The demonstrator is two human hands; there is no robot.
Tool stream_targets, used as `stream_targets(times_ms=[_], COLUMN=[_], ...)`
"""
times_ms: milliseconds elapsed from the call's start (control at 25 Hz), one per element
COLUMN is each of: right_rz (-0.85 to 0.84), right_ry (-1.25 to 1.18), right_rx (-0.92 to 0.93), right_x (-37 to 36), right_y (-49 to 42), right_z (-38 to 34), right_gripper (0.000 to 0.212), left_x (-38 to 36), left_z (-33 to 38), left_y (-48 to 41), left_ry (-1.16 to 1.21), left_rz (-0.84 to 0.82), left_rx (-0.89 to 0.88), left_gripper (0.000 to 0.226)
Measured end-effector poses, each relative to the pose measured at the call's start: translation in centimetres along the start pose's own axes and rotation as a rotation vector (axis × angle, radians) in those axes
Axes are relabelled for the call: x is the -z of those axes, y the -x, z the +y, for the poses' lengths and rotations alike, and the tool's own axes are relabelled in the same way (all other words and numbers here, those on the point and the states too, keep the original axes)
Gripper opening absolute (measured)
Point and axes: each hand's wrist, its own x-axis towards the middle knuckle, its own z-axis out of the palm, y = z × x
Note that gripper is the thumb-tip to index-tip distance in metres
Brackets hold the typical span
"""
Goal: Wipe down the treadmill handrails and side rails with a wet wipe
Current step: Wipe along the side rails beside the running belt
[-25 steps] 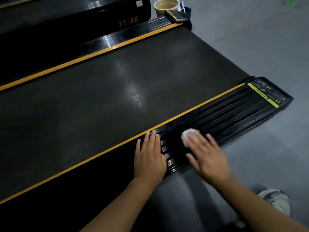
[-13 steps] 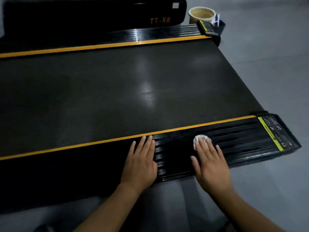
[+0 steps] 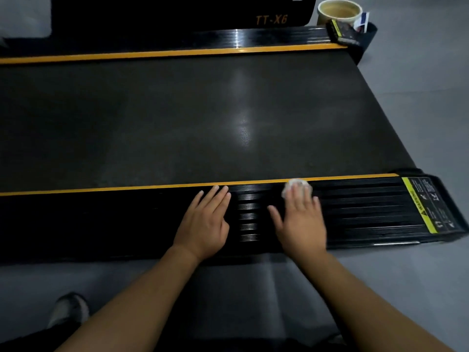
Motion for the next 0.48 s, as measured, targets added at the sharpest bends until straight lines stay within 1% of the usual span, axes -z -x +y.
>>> stream_targets(times_ms=[80, 120, 160, 200, 240, 320, 400, 480], right_rz=[-0.051, -0.085, -0.102, -0.087, -0.05, -0.005, 0.007, 0.013], right_ry=[-0.061, -0.076, -0.071, -0.056, -0.03, 0.01, 0.015, 0.011], right_rx=[0.137, 0.216, 0.265, 0.269, 0.235, 0.088, -0.022, -0.062], right_x=[-1.0, -1.4, -1.2, -0.8, -0.5, 0.4, 0.9, 0.7], right_y=[0.3, 0.3, 0.0, -0.7, -0.9, -0.8, -0.6, -0.9], right_z=[-4.5, -5.6, -5.4, -4.2, -2.2, 2.8, 6.5, 4.8], right_gripper=[0.084, 0.085, 0.083, 0.081, 0.077, 0.07, 0.071, 0.078], left_x=[0.0, 0.0, 0.0, 0.0, 0.0, 0.1, 0.1, 0.1], left_z=[-0.2, -0.2, -0.2, -0.2, -0.2, 0.0, 0.2, 0.3], left_y=[0.0, 0.1, 0.1, 0.0, 0.0, 0.0, 0.0, 0.1], left_ry=[-0.002, -0.003, -0.001, 0.004, 0.004, -0.006, -0.037, -0.061], left_rz=[-0.004, -0.006, -0.002, 0.006, 0.014, 0.011, -0.001, -0.036], left_rx=[0.0, -0.007, -0.011, -0.014, -0.02, -0.024, -0.043, -0.043], left_gripper=[0.066, 0.066, 0.065, 0.065, 0.065, 0.064, 0.064, 0.064])
